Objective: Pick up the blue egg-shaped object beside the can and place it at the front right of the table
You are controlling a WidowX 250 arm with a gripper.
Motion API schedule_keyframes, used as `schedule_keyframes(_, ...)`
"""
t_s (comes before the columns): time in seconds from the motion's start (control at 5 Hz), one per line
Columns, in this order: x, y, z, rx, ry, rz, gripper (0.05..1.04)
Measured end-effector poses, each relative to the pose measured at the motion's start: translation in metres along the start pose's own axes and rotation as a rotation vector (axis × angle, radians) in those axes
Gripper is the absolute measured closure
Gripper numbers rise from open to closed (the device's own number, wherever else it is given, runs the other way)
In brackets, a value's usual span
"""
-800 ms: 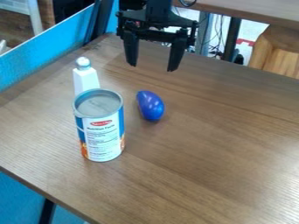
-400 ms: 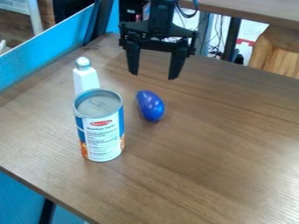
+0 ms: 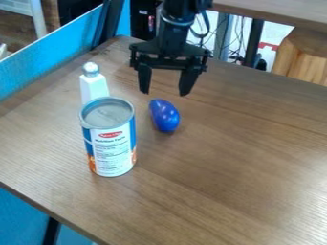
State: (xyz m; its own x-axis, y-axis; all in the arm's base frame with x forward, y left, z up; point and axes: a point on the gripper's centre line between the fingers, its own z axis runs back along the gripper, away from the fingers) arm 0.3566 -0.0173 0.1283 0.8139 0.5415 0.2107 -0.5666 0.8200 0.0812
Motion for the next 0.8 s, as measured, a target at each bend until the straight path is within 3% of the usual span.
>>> schedule_keyframes(0.2,-0.001,-0.002,-0.026,0.053,0.026,-0.001,0.083)
schedule_keyframes(0.4,-0.003,-0.006,-0.043,0.090,0.082,-0.025,0.083)
schedule_keyframes(0.6,-0.009,-0.006,-0.066,0.165,0.153,-0.049,0.083)
schedule_keyframes(0.8,-0.006,-0.017,-0.068,0.189,0.162,-0.052,0.121)
